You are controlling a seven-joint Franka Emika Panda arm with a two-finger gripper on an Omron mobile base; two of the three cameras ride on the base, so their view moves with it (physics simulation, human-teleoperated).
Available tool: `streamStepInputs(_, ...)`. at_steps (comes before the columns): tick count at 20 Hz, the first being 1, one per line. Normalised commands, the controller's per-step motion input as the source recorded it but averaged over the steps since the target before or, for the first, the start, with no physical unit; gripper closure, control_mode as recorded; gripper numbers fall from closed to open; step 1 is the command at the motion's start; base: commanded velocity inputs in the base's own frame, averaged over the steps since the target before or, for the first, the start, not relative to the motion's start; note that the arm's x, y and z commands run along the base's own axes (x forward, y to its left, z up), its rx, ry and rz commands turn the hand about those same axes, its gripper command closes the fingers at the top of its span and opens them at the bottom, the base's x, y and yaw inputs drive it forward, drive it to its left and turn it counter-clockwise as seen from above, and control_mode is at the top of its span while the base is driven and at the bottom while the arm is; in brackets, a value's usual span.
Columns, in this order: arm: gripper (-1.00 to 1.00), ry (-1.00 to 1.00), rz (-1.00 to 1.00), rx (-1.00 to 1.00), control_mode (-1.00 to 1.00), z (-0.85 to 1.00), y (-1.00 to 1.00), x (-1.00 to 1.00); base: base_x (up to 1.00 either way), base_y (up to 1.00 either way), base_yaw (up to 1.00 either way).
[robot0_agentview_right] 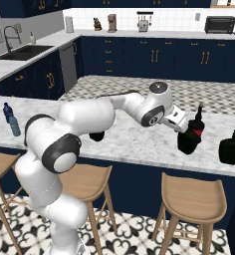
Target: Move the plastic bottles in the middle to the plastics group, and the glass bottles in the middle to the glass group.
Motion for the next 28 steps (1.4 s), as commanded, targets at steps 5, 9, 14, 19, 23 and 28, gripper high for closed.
streamStepInputs(5, -1.00, 0.00, 0.23, 0.00, -1.00, 0.17, 0.97, -0.07, 0.00, 0.00, 0.00)
streamStepInputs(9, -1.00, 0.04, 0.25, -0.03, -1.00, 0.30, 1.00, -0.01, 0.00, 0.00, 0.00)
streamStepInputs(14, -1.00, 0.03, 0.25, -0.05, -1.00, 0.43, 0.90, -0.06, 0.00, 0.00, 0.00)
streamStepInputs(19, -1.00, 0.04, 0.26, -0.09, -1.00, 0.41, 0.78, -0.05, 0.00, 0.00, 0.00)
streamStepInputs(23, -1.00, 0.00, 0.22, -0.02, -1.00, 0.04, 0.66, -0.01, 0.00, 0.00, 0.00)
streamStepInputs(28, -1.00, -0.01, 0.11, 0.00, -1.00, 0.00, 0.52, 0.00, 0.00, 0.00, 0.00)
